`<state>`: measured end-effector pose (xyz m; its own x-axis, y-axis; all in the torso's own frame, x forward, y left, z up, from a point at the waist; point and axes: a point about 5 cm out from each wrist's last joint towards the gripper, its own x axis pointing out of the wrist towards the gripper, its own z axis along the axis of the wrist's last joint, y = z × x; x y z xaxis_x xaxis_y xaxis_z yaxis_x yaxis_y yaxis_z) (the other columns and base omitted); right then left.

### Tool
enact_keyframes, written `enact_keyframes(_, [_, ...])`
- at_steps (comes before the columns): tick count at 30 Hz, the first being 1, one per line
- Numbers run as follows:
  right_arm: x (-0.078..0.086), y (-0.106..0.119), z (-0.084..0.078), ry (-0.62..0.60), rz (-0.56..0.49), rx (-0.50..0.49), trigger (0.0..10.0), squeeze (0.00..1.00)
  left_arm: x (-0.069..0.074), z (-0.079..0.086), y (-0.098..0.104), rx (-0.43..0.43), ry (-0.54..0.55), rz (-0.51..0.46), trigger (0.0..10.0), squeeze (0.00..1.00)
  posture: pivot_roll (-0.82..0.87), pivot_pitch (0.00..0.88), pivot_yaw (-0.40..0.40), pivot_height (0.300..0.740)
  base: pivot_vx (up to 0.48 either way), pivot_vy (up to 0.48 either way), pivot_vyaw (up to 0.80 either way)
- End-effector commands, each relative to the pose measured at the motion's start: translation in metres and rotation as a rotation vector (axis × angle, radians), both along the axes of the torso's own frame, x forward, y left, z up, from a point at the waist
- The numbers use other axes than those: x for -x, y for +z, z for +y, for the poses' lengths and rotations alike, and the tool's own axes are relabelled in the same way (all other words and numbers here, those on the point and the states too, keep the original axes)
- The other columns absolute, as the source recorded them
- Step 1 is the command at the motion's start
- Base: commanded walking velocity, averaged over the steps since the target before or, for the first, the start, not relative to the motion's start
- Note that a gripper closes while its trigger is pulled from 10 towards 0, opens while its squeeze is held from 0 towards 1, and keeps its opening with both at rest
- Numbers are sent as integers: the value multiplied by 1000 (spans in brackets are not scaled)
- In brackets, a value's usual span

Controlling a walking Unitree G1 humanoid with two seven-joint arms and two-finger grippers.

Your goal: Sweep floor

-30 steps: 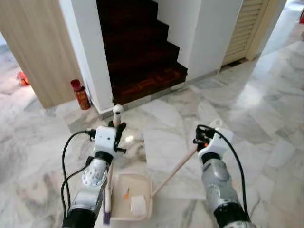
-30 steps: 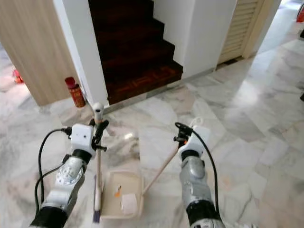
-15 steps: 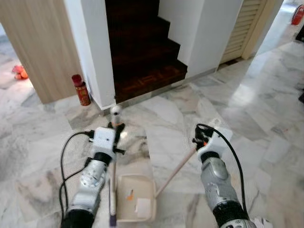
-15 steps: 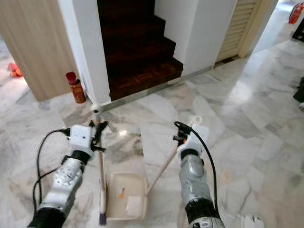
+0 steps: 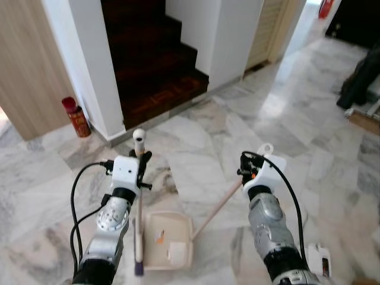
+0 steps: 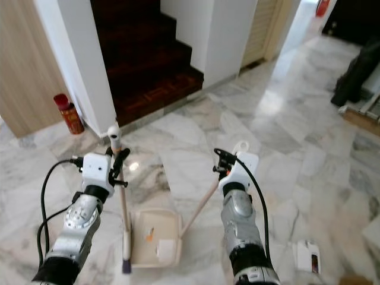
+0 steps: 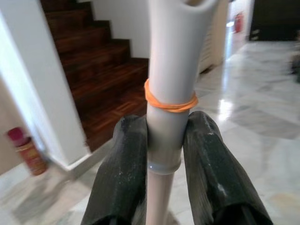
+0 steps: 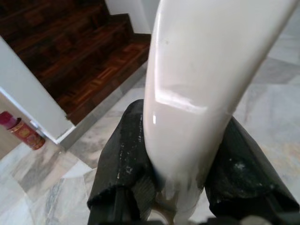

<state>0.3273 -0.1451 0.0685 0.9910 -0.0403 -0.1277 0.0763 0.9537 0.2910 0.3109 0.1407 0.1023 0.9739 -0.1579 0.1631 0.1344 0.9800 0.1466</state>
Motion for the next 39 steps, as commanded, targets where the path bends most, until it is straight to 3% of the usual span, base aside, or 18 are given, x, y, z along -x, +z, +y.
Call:
enact_keyframes(1, [-6, 12, 5, 9, -53, -21, 10000, 0, -3, 3, 10, 3, 7, -40, 10000, 0, 99, 0, -42, 740, 0, 277, 0])
enact_keyframes(39, [-6, 11, 7, 24, -40, -13, 10000, 0, -2, -1, 10, 16, 4, -36, 10000, 0, 98, 0, -54, 740, 0, 286, 0])
